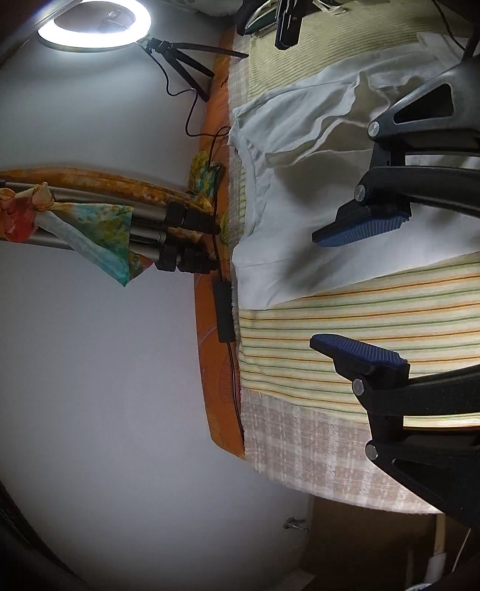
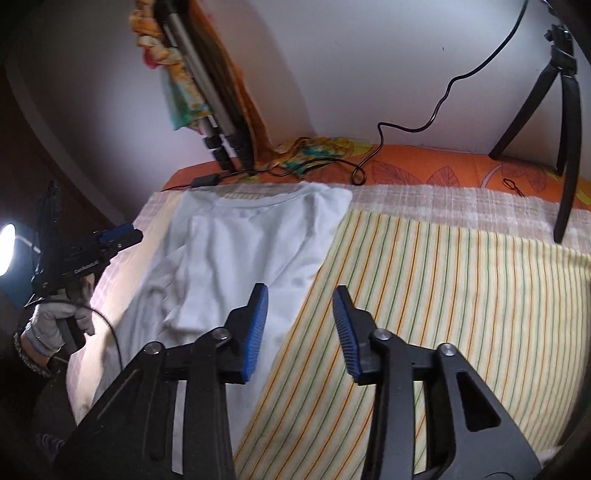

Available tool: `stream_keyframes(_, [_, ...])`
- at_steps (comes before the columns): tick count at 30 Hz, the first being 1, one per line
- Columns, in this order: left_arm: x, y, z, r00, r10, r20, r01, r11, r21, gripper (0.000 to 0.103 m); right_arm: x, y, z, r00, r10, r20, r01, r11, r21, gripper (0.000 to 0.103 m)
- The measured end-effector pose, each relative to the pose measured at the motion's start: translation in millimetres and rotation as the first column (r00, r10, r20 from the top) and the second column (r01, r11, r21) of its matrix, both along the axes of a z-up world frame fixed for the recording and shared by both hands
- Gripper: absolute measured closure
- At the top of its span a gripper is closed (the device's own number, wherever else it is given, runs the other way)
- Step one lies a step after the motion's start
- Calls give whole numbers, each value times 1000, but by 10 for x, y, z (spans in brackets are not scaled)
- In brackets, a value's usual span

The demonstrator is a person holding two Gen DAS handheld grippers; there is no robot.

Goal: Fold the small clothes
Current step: 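Move both tools to the collar end of the folded shirt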

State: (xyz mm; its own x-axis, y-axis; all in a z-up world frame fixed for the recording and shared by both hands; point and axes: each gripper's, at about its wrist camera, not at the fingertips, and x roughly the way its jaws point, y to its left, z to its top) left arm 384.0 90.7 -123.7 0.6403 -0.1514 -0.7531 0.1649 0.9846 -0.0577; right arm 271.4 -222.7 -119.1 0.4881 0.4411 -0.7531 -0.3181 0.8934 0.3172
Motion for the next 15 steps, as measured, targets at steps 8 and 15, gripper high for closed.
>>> stream_keyframes(8, [389, -161, -198, 1000, -16, -6, 16, 999, 49, 54, 533, 242, -195, 998, 60, -23, -60, 998, 5, 78])
stream_keyframes(15, [671, -246, -388, 1000, -12, -25, 14, 996, 89, 50, 748, 450, -379, 996, 86, -35, -88, 994, -61, 78])
